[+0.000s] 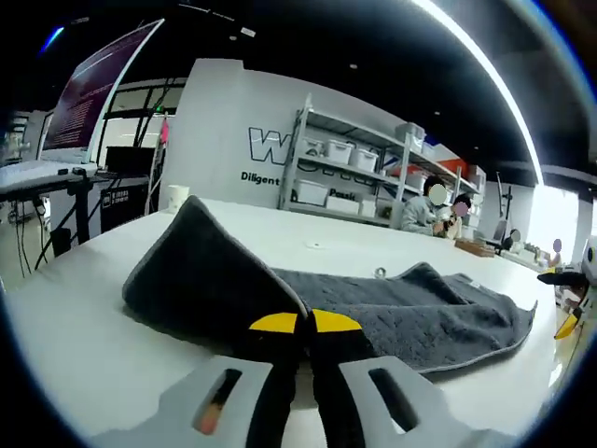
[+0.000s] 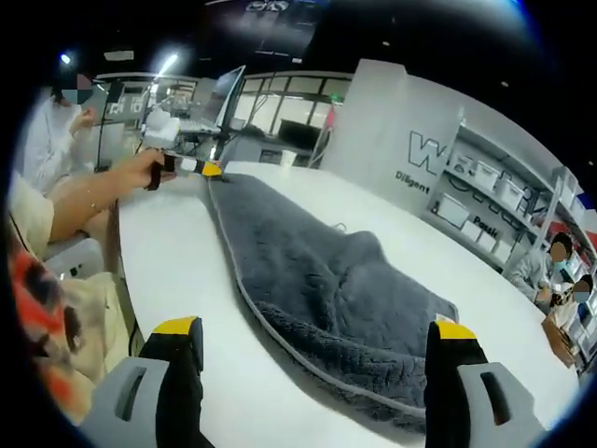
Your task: Open the folded towel by lifting each exposed corner and separating the folded layers until the towel lies flat within the target outline without major curled edges
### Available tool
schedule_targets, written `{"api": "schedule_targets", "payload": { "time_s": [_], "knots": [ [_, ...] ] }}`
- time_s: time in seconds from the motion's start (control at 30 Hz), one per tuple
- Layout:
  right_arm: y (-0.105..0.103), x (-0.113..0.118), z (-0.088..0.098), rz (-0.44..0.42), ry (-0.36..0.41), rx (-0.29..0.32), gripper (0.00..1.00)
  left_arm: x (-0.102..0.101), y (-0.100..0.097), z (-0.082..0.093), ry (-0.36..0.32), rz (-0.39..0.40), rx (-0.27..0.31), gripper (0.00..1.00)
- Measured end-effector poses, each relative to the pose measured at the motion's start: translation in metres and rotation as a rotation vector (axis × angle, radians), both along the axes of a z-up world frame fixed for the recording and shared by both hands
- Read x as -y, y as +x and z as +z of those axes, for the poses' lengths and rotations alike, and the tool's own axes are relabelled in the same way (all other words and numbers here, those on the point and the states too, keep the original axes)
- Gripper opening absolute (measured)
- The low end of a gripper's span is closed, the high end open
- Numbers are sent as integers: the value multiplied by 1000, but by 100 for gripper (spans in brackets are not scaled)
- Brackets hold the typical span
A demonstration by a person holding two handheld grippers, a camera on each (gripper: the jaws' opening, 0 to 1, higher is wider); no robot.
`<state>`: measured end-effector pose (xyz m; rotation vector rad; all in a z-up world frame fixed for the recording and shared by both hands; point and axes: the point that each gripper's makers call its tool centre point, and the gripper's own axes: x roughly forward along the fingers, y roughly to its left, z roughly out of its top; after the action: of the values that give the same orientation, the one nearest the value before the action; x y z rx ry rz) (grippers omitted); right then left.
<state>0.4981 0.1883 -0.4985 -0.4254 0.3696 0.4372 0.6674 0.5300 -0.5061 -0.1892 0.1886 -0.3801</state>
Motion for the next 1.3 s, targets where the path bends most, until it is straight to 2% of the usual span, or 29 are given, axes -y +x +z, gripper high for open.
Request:
{"api": "schedule_targets", "payload": {
  "time_s": [0.23,0.53,0.67,0.9,1.1,1.3],
  "knots": [
    [0,1,-3,-2,-13,-10,99,3,-18,-4,-49,-49,-13,3],
    [0,-1,-5,4,-29,-21,99,-2,-42,-2,-36,-51,18,3],
    [-1,-3,-5,11,-32,-22,99,-3,-53,1,-55,-62,27,3],
    [-2,-4,-5,16,-41,-25,99,-8,-69,-10,-101,-89,-11,3],
    [-2,-4,-8,19,-50,-35,99,-20,-75,-12,-86,-68,-10,3],
    [-2,-4,-9,21,-52,-43,99,-22,-87,-23,-81,-98,-55,4]
  ]
}}
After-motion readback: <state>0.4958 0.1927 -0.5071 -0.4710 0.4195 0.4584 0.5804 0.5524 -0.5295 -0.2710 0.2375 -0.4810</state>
